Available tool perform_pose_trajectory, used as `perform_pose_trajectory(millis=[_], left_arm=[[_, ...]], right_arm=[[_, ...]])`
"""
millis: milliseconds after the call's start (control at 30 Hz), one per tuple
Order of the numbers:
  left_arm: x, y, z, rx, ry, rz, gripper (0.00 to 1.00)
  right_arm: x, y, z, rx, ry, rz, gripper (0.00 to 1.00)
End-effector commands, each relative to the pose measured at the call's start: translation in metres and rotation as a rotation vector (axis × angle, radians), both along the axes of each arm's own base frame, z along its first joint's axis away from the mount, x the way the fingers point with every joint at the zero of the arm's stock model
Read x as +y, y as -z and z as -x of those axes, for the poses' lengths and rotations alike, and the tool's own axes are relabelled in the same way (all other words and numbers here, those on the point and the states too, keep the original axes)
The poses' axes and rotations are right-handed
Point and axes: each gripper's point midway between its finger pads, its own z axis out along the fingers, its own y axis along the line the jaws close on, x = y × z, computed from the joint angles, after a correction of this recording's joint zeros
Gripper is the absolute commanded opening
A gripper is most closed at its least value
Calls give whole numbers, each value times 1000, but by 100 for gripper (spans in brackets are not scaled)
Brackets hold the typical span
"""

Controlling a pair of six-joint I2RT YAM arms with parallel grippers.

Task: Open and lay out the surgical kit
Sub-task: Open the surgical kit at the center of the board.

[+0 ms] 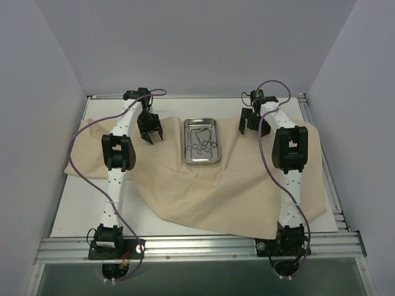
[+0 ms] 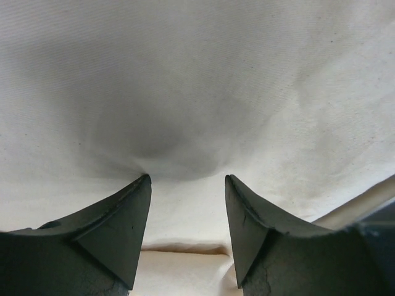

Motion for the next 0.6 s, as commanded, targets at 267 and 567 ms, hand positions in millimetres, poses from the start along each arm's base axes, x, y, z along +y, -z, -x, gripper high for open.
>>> perform_pose_trajectory(millis=[267,567], left_arm=[[-17,41,-108,-274,-179,339,59],[44,-83,-105,-473,-144,219,68]], right_arm=[[-36,57,-34,38,44,91,86],[-27,19,-73,-93,1,48,85]])
